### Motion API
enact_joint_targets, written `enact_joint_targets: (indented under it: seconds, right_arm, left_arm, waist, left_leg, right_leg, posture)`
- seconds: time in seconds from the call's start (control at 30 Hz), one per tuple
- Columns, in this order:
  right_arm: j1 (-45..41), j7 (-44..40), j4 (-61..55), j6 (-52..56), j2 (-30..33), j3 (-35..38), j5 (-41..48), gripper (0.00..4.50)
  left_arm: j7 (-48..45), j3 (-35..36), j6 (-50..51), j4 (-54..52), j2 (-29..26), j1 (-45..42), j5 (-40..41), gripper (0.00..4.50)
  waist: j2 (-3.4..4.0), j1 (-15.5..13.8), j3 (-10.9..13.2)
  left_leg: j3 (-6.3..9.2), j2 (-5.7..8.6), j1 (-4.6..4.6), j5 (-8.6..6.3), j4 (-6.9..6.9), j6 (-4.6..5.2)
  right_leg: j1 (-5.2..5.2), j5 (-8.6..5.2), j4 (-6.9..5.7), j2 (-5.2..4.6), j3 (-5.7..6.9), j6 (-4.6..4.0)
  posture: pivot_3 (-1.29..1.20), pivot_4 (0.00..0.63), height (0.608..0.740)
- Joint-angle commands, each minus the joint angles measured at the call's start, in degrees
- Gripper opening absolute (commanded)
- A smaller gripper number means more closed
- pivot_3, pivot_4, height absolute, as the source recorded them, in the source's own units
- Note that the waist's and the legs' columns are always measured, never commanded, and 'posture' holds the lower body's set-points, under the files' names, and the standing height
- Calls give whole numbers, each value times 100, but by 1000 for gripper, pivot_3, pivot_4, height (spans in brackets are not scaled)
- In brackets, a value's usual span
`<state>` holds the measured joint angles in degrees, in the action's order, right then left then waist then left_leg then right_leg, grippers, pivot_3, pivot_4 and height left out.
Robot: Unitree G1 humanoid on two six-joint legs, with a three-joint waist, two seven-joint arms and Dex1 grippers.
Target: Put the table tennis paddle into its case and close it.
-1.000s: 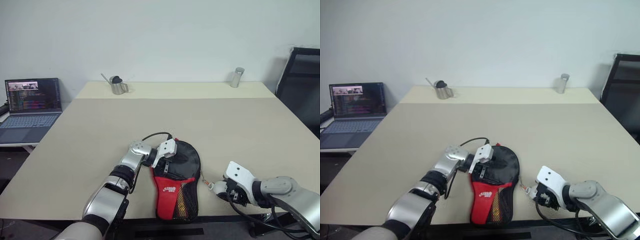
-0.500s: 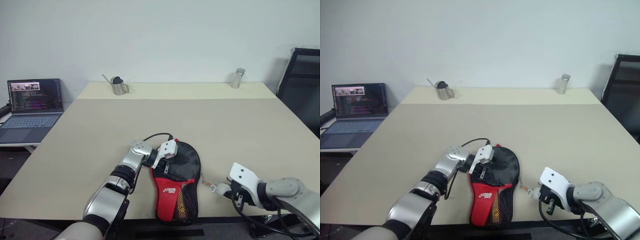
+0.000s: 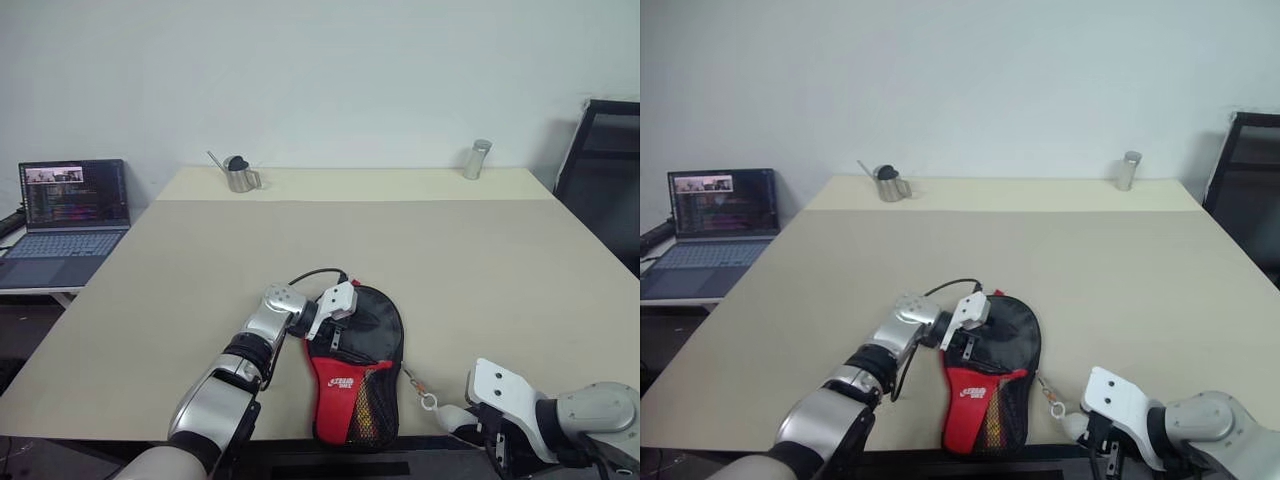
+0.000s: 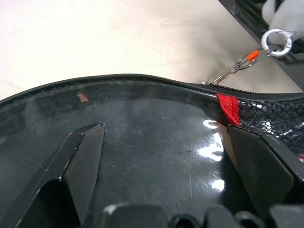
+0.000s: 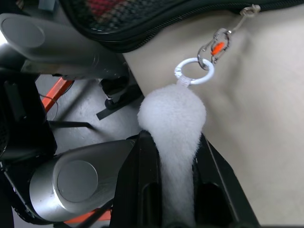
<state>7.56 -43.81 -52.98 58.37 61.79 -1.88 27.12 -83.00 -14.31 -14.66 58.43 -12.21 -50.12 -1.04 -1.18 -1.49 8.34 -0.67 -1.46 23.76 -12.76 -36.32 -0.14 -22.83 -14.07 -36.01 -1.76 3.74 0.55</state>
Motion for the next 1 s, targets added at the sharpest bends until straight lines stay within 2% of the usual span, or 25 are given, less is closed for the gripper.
enact_joint_targets:
  seconds: [0.03,0.2,0.4,0.53,0.6,0.77,0.83,0.9,1.0]
  right_arm:
    - [237,-346,-439,-129,260,-307,184,276]
    - [566,-480,-679,-320,467,-322,429,275]
    - [1062,-518,-702,-810,952,93,1282,260]
    - [1352,-146,-702,-1309,1354,83,1899,259]
    - [1347,143,-702,-1517,1477,-67,2116,258]
    - [830,830,-702,-1342,1382,-267,2360,258]
    - [592,1060,-702,-1091,1301,-164,2460,994]
    - [463,1077,-702,-976,1336,13,2816,1537]
    - [394,1157,-702,-870,1344,280,3335,2617]
  left_arm:
    - [22,-423,144,611,14,477,-510,4500]
    - [80,-429,138,683,38,449,-532,4500]
    - [122,-459,125,815,78,336,-586,4500]
    - [174,-458,98,924,143,218,-633,4500]
    - [190,-441,75,966,171,182,-656,4500]
    - [261,-413,42,1043,257,78,-673,4500]
    - [280,-398,19,1059,258,63,-676,4500]
    - [308,-375,1,1069,260,58,-674,4500]
    - [343,-349,-18,1084,272,60,-657,4500]
  waist:
    - [1,0,-4]
    - [-2,-4,-15]
    - [-14,8,-34]
    - [-11,15,-47]
    - [-10,12,-48]
    - [-9,5,-51]
    - [-12,4,-50]
    - [-11,3,-50]
    - [-11,1,-50]
  left_leg:
    - [3,0,-3,-3,-4,1]
    - [13,8,-52,-28,-9,-5]
    - [9,17,-92,-54,-12,-3]
    - [14,4,-98,-64,-37,-10]
    - [28,-1,-101,-71,-49,-20]
    - [32,1,-104,-75,-55,-26]
    - [32,1,-104,-75,-61,-26]
    - [34,2,-104,-75,-64,-27]
    - [36,2,-104,-76,-63,-27]
  right_leg:
    - [8,-3,0,0,2,-3]
    - [64,-30,2,-20,5,2]
    - [108,-49,3,-35,4,15]
    - [121,-49,0,-49,4,14]
    - [131,-65,0,-48,8,-13]
    - [142,-74,0,-49,9,-28]
    - [143,-73,0,-50,9,-27]
    - [143,-73,0,-52,9,-27]
    - [146,-73,0,-54,9,-27]
  posture:
    - [0,150,740]
    - [0,150,740]
    - [0,150,740]
    - [0,150,740]
    - [0,150,740]
    - [0,150,740]
    - [0,150,740]
    - [0,150,740]
    - [0,150,740]
